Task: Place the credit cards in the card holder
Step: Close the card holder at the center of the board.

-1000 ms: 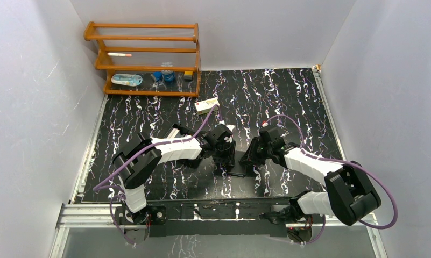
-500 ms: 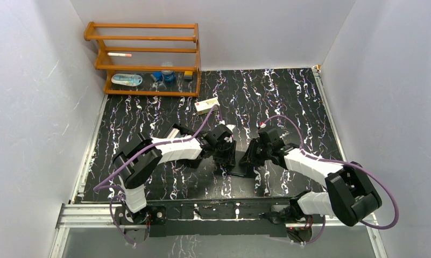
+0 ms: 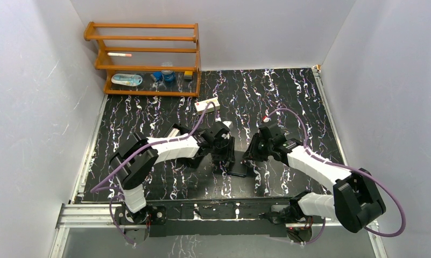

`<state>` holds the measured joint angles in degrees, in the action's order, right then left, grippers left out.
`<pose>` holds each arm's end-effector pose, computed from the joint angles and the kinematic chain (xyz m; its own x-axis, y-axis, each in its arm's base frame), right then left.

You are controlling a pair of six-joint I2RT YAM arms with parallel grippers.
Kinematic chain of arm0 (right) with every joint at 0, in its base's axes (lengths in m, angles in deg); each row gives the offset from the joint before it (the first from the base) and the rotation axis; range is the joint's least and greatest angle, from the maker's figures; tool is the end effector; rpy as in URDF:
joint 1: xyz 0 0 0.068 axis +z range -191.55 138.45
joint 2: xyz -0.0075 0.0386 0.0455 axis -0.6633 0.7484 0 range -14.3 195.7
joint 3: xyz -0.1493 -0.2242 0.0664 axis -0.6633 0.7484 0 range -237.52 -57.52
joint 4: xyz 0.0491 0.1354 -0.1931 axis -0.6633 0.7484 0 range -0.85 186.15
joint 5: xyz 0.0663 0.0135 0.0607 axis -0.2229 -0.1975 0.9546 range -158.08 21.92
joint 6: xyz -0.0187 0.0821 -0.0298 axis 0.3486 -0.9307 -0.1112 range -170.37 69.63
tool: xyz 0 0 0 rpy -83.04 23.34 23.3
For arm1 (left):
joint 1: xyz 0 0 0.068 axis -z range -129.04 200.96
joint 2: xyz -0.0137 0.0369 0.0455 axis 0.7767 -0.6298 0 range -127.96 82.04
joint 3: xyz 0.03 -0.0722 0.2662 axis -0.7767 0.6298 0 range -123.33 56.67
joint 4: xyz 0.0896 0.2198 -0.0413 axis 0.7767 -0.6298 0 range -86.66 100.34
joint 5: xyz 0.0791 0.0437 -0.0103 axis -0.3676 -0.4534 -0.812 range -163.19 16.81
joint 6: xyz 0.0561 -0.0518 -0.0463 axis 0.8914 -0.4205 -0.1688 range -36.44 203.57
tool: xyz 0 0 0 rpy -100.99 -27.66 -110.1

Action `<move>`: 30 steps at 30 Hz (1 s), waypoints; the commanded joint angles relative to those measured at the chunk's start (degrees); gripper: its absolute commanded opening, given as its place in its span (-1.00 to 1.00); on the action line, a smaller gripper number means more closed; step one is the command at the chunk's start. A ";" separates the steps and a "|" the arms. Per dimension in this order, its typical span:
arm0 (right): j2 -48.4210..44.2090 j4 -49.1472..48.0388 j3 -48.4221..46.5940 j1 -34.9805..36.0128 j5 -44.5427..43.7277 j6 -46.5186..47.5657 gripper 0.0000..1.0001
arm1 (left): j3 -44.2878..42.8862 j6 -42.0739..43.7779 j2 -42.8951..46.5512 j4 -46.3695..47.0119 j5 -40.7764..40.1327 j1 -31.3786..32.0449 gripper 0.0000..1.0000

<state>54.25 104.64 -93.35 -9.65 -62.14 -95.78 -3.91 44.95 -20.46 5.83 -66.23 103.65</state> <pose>0.2026 0.1358 0.1794 -0.8604 0.2989 -0.4128 0.0408 0.8478 0.5287 0.2286 -0.3158 0.1608 -0.8675 0.1161 -0.4838 0.3823 0.7779 -0.4987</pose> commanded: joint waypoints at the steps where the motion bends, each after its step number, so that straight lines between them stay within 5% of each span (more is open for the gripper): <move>1: 1.52 1.20 -1.90 0.16 -3.26 0.50 -0.42 | -0.71 -0.69 3.34 -0.08 0.63 -1.89 -0.14; 30: 5.10 -3.67 1.39 0.23 0.77 -1.91 -0.48 | -0.52 1.89 -1.75 0.05 4.29 -1.91 -0.35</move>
<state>59.74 102.43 -92.52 -9.65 -61.68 -96.89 -3.97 46.09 -22.47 8.01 -61.68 101.70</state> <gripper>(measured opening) 0.264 0.332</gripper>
